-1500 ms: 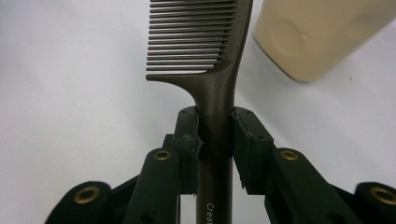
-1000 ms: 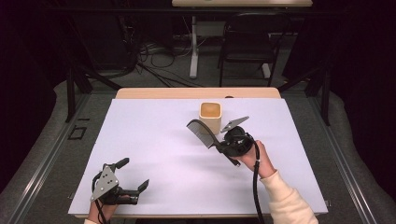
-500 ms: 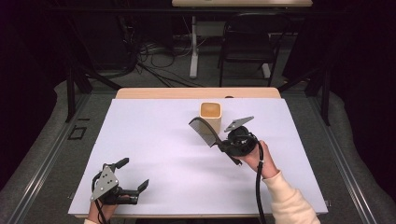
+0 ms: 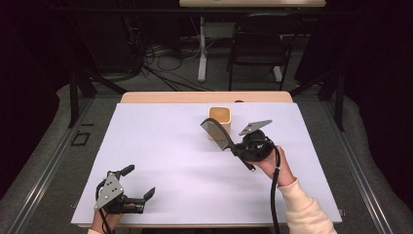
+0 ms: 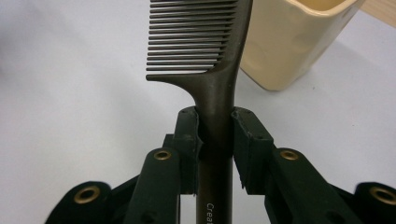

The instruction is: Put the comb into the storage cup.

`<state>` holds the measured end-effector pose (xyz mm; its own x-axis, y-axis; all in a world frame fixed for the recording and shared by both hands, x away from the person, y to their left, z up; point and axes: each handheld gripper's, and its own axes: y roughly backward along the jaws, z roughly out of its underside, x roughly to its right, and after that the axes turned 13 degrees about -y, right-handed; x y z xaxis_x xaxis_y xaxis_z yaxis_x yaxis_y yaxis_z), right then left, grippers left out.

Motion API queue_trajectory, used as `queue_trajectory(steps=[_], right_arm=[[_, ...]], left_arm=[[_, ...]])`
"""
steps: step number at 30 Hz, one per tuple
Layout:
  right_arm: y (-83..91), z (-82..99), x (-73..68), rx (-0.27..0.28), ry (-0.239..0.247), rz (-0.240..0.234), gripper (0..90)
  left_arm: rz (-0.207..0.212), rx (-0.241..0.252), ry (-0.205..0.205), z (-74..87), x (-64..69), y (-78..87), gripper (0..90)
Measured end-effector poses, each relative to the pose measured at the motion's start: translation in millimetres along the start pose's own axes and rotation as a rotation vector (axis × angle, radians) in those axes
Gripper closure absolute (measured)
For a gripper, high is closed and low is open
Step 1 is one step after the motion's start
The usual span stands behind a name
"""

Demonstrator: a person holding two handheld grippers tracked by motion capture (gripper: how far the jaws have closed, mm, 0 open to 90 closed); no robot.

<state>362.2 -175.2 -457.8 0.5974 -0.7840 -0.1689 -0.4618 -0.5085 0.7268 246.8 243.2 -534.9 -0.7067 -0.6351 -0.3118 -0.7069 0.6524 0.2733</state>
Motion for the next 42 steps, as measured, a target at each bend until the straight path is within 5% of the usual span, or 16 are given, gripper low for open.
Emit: queue_trajectory(steps=[42], right_arm=[[20.4,-3.8,21.8,0.118,-0.032,0.039,72.5]], left_arm=[[-0.005,-0.001,0.008,0.2,-0.8,-0.7,0.2]])
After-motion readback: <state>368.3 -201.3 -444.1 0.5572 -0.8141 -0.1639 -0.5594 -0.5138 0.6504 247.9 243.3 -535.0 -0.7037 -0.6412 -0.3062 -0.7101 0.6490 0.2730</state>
